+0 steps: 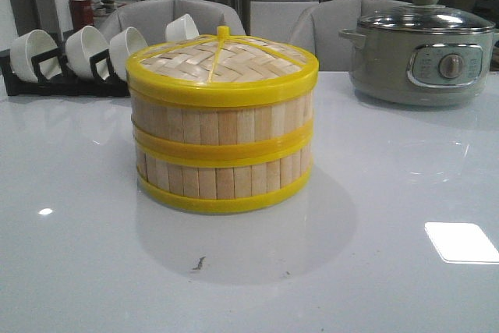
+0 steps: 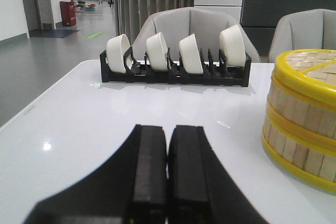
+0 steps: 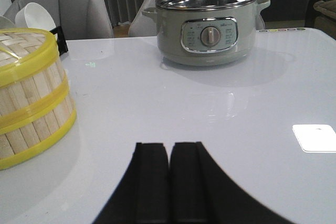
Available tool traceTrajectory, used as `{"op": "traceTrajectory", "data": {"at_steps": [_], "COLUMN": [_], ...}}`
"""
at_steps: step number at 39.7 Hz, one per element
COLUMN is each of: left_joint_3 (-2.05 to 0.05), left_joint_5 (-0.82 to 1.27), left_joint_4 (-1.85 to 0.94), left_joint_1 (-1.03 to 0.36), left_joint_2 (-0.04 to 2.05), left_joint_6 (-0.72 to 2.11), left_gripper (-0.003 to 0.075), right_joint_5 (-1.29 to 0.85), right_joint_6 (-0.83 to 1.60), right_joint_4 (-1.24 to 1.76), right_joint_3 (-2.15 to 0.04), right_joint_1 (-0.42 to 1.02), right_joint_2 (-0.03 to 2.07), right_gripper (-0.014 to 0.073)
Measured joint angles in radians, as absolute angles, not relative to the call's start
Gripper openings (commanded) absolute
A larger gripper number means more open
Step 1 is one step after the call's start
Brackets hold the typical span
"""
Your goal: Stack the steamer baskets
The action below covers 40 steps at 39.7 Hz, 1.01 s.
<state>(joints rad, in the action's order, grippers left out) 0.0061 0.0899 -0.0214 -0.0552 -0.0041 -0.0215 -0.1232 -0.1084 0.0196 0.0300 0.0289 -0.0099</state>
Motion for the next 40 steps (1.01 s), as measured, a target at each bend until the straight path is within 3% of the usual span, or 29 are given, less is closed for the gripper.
{"op": "traceTrajectory", "data": {"at_steps": [40], "left_joint_3": [0.006], "left_joint_5": [0.090], "left_joint_4": [-0.021], "left_joint_1": [-0.055], "left_joint_2": [-0.004], "left_joint_6": [-0.021], "left_gripper": [0.0085], "right_joint_5": [-0.094], "right_joint_6": [0.058], "right_joint_4": [0.088], "right_joint_3": [0.030], "right_joint_1": [0.029], "right_joint_2": [-0.010], "right_gripper": [0.0027]}}
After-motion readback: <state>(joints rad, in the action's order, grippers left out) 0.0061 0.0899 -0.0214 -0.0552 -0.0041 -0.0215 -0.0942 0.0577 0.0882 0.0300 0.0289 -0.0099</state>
